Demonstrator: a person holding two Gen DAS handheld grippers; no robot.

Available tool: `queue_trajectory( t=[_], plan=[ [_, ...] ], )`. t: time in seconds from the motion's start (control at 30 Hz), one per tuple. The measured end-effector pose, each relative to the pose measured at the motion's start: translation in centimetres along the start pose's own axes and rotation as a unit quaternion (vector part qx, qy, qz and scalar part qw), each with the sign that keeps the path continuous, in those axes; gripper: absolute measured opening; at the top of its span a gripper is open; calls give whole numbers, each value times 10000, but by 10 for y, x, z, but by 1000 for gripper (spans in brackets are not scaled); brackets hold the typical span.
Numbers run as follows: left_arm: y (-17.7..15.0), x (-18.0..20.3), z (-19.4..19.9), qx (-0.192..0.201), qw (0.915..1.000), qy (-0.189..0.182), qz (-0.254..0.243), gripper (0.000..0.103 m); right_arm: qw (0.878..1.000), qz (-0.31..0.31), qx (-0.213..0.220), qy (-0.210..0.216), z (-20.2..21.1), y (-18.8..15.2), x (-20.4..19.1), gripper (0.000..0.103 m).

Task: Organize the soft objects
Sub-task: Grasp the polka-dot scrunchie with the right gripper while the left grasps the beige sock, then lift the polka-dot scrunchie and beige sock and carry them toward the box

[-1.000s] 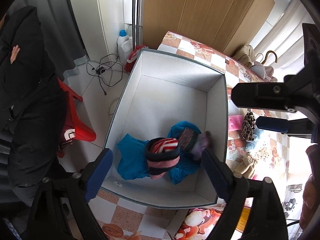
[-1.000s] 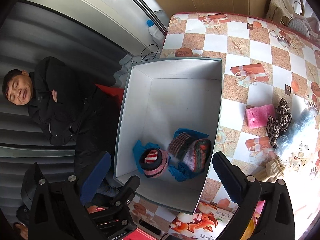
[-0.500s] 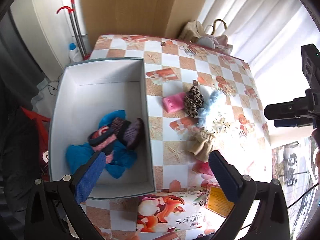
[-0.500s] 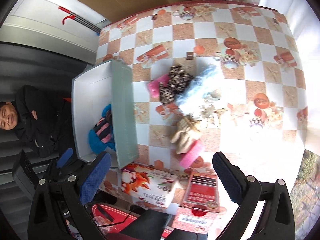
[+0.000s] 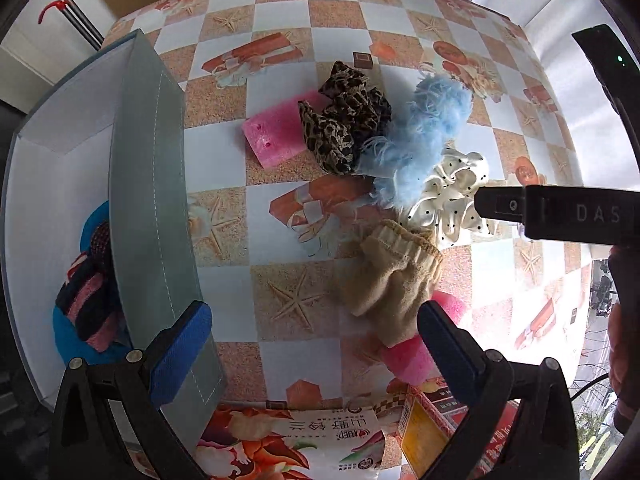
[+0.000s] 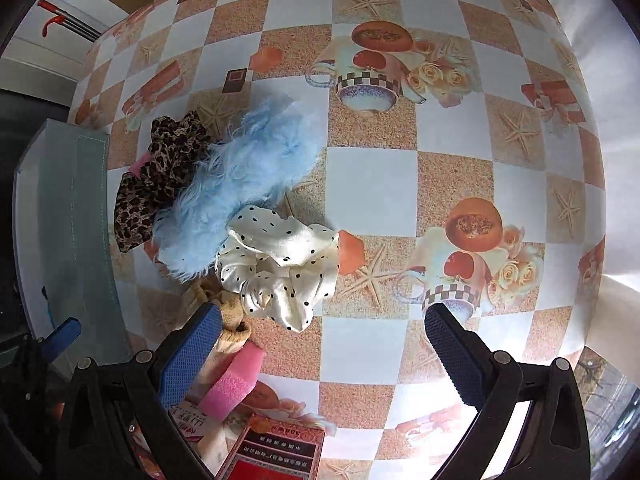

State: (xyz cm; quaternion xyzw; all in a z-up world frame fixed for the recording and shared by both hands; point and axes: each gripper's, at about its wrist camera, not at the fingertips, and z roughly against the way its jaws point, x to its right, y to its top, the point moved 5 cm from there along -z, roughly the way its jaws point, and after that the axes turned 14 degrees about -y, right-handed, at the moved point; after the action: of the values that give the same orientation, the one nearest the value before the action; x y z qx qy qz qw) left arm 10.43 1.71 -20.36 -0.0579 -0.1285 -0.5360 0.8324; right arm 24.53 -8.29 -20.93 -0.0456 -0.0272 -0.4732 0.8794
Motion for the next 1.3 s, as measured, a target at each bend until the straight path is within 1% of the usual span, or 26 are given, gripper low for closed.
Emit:
queue_trajectory(
  t=[0.03,0.1,0.2,0.23,0.3,0.4,0.43,0.5,0.53,0.6,0.67,0.7,0.73,0.8,0.93,1.0,1.03,1.1,1.13,1.2,1.23,1.27,1.3],
  plan=[
    [3,-1,-7,-50,10000,45,17,103,10000,56,12,-36,-8,4,-3,102],
    [8,-2,-20,-131,9998,139,24,103,9996,165,-7,-248,-24,10,-7,102],
    [13,1,-40,-316,9991,283,-40,103,9982,252,-13,-547,-43,11,-1,102],
    [14,2,-46,-358,9986,379,-94,103,9977,235,-20,-635,-47,8,5,102],
    [15,3,-53,-354,9971,632,-225,103,9977,129,32,-669,-50,1,21,102],
    [17,0,-53,-242,9946,975,-274,103,9954,-45,-71,-959,-53,-16,58,102],
    [18,-1,-52,-237,9943,1007,-246,103,9942,-150,-147,-1058,-54,-25,74,102],
    [17,-1,-45,-219,9955,903,-193,103,9914,-426,-351,-1187,-57,-44,105,102],
    [17,1,-39,-166,9966,783,-180,103,9913,-602,-392,-1104,-56,-54,119,102],
    [15,4,-26,-34,9989,451,-153,103,9936,-974,-256,-503,-47,-68,135,102],
    [13,8,-19,-24,9999,54,-103,103,9929,-1187,-39,40,-35,-76,139,102],
    [11,10,-18,-75,9999,-102,-81,103,9926,-1196,57,195,-30,-78,137,102],
    [11,13,-20,-134,9997,-180,-67,103,9929,-1153,142,259,-28,-78,133,102],
    [12,16,-28,-286,9994,-196,-75,103,9951,-933,271,192,-26,-77,119,102],
    [8,18,-56,-634,9979,-145,10,103,9972,-470,430,-393,-35,-69,94,102],
    [5,16,-67,-790,9968,-116,82,103,9970,-380,409,-531,-43,-67,90,102],
    [4,15,-73,-861,9961,-94,143,103,9971,-377,358,-549,-47,-66,88,102],
    [4,13,-80,-951,9951,-57,245,102,9968,-436,416,-531,-47,-66,88,103],
    [2,13,-82,-982,9948,-75,240,99,9965,-452,443,-538,-47,-61,85,103],
    [3,17,-87,-1016,9947,-18,164,99,9961,-480,514,-541,-46,-63,86,103],
    [-1,17,-88,-1031,9946,20,113,98,9964,-430,486,-548,-46,-65,85,103],
    [-2,19,-89,-1055,9944,21,60,96,9969,-368,412,-557,-46,-65,84,103],
    [-1,25,-89,-1042,9945,36,1,90,9972,-378,345,-548,-44,-72,76,103]
  ],
)
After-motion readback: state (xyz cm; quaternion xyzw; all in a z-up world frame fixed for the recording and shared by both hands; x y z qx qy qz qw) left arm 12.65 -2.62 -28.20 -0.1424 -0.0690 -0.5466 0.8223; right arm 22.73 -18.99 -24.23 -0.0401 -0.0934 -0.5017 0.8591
